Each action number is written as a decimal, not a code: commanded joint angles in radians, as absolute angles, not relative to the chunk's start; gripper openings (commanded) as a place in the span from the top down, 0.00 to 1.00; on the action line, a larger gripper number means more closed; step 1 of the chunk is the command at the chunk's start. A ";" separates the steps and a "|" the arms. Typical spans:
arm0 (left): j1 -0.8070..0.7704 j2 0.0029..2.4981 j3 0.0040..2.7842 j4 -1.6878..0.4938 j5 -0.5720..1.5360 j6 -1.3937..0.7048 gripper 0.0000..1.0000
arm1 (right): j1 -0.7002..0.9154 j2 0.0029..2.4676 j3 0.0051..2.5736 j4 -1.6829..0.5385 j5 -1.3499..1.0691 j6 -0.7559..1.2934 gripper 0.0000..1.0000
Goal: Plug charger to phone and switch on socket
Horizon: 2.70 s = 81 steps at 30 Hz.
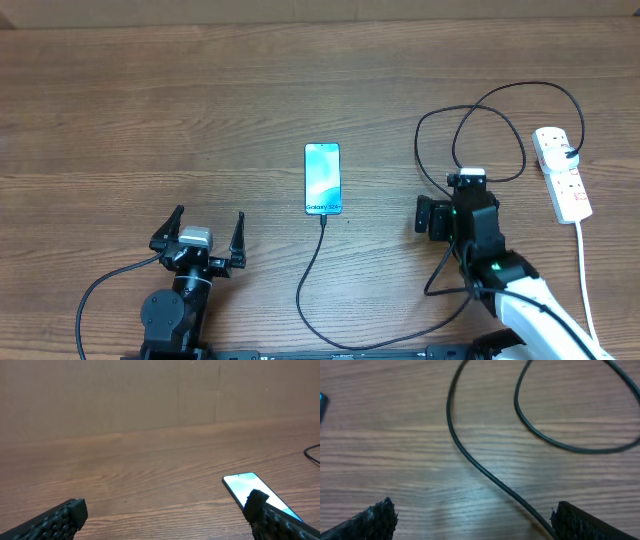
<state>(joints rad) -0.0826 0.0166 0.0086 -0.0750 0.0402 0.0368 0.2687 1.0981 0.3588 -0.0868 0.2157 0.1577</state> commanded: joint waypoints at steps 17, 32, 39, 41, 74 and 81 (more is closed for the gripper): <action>-0.077 0.005 0.005 -0.077 0.034 0.057 0.00 | 0.165 0.881 0.026 0.258 0.039 0.162 0.00; -0.077 0.005 0.005 -0.077 0.033 0.057 0.00 | 0.161 0.603 0.008 0.081 0.038 0.174 0.00; -0.077 0.005 0.005 -0.077 0.033 0.057 0.00 | 0.161 0.398 0.008 -0.087 0.038 0.173 0.00; -0.077 0.005 0.005 -0.077 0.033 0.057 0.00 | 0.161 0.334 0.008 -0.083 0.034 0.169 0.00; -0.077 0.005 0.005 -0.077 0.033 0.057 0.00 | 0.163 0.002 0.008 -0.084 0.008 0.167 0.00; -0.077 0.005 0.005 -0.077 0.033 0.057 0.01 | 0.163 0.002 0.008 -0.084 0.008 0.167 0.00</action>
